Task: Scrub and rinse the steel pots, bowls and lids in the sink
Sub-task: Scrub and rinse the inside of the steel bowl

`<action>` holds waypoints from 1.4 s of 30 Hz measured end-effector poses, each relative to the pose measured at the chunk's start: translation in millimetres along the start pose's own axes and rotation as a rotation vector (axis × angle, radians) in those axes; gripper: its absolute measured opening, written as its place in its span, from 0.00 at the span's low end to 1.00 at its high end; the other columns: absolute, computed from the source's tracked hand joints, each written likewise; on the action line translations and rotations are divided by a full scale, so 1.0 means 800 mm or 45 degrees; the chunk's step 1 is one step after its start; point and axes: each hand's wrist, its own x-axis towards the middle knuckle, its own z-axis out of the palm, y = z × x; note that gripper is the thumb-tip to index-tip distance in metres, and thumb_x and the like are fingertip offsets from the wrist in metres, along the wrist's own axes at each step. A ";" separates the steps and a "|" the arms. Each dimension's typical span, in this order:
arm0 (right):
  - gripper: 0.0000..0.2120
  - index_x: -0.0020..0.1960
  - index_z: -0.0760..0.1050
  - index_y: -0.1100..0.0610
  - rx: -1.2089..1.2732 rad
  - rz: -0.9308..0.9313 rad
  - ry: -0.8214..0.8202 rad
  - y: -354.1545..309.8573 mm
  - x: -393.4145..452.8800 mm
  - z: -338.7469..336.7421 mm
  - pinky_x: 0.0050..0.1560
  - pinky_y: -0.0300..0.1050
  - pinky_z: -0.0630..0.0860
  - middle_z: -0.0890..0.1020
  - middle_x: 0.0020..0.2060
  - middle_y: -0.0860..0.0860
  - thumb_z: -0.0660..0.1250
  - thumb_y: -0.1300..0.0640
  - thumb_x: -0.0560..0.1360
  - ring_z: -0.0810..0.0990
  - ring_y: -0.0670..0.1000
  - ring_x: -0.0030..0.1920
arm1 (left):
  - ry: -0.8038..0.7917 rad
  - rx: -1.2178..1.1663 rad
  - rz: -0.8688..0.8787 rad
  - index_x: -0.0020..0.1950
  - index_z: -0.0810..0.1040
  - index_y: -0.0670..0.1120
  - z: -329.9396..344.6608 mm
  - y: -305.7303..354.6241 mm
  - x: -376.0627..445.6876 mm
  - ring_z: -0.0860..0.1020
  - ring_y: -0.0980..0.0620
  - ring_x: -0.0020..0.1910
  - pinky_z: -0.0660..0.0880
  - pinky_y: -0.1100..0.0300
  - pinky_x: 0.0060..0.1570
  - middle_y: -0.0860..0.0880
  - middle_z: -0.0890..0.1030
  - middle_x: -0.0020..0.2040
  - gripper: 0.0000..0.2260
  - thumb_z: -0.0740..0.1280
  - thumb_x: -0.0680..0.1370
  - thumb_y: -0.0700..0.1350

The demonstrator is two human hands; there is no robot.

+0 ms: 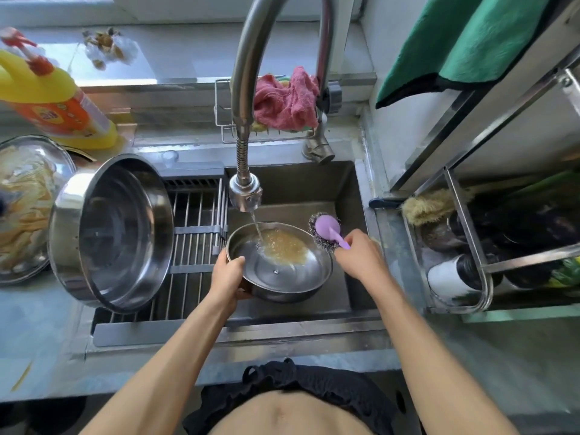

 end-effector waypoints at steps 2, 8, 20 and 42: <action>0.11 0.51 0.72 0.57 0.057 0.092 -0.052 0.011 -0.001 0.014 0.31 0.43 0.67 0.78 0.44 0.54 0.65 0.52 0.73 0.75 0.51 0.39 | -0.011 0.008 0.054 0.61 0.76 0.56 -0.004 0.003 -0.003 0.81 0.42 0.42 0.80 0.50 0.31 0.45 0.82 0.51 0.16 0.58 0.81 0.38; 0.19 0.55 0.72 0.59 0.300 0.203 0.038 0.009 -0.011 0.029 0.41 0.48 0.75 0.79 0.48 0.54 0.69 0.47 0.71 0.79 0.57 0.47 | -0.026 -0.164 0.048 0.62 0.77 0.57 -0.005 -0.004 0.000 0.84 0.45 0.41 0.81 0.47 0.34 0.49 0.86 0.48 0.18 0.57 0.82 0.37; 0.06 0.49 0.66 0.56 0.217 -0.497 0.321 -0.017 -0.031 -0.015 0.25 0.35 0.62 0.70 0.32 0.46 0.64 0.60 0.77 0.69 0.43 0.30 | -0.220 -0.652 -0.243 0.63 0.76 0.47 0.051 -0.017 0.014 0.85 0.48 0.41 0.82 0.52 0.34 0.46 0.84 0.49 0.15 0.57 0.83 0.33; 0.07 0.50 0.73 0.63 0.304 0.341 -0.294 0.003 -0.009 0.030 0.25 0.36 0.59 0.72 0.29 0.54 0.60 0.60 0.76 0.68 0.51 0.25 | 0.041 0.750 0.122 0.43 0.75 0.39 -0.011 0.045 -0.006 0.78 0.43 0.30 0.71 0.63 0.24 0.39 0.79 0.38 0.13 0.58 0.79 0.46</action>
